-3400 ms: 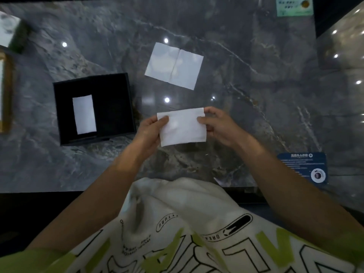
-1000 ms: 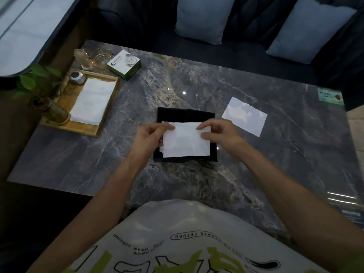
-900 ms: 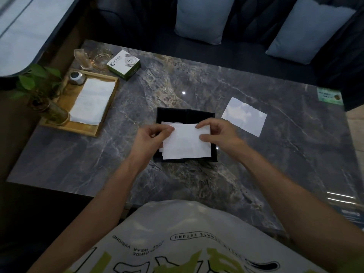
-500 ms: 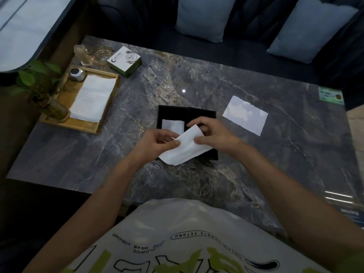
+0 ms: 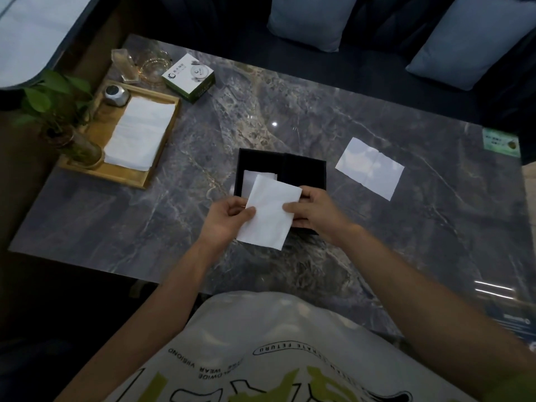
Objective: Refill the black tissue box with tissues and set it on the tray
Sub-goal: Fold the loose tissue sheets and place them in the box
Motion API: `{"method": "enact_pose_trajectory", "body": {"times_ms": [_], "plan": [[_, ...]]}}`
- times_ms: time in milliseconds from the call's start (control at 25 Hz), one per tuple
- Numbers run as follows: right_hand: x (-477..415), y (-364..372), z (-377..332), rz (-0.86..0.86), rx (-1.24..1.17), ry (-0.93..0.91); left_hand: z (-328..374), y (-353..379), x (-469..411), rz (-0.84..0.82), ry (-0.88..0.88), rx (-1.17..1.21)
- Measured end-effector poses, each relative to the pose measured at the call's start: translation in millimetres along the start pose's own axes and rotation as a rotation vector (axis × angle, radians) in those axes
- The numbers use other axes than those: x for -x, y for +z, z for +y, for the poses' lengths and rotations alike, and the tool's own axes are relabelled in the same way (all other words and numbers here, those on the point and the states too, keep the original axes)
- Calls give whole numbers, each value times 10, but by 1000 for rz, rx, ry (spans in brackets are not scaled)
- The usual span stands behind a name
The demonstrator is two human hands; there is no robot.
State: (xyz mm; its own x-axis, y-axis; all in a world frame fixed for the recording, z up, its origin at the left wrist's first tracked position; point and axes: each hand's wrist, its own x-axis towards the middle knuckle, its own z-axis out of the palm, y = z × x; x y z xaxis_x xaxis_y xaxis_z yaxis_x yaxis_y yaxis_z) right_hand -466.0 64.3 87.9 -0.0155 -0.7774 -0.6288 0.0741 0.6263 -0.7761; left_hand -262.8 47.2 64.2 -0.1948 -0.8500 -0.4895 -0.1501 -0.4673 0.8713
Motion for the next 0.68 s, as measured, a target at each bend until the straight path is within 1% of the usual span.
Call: {"method": "enact_pose_trajectory", "body": {"times_ms": [80,200,360,480,600,680], "plan": [[-84,29,33,43,23,-4,-40,-2,-57,36,-28,-30],[-257,86,36,101,109,-18,-79,-10,-170,65,-36,-147],[-501,126,49,153,267,-14,-36,-3,-308,127,29,-390],[-665,134,33,196,382,-26,12,0,-428,190,99,-515],[-763,147,-3,225,432,-33,0,5,-579,185,155,-613],[-825,151,-29,229,500,-79,-25,11,-699,177,142,-669]]}}
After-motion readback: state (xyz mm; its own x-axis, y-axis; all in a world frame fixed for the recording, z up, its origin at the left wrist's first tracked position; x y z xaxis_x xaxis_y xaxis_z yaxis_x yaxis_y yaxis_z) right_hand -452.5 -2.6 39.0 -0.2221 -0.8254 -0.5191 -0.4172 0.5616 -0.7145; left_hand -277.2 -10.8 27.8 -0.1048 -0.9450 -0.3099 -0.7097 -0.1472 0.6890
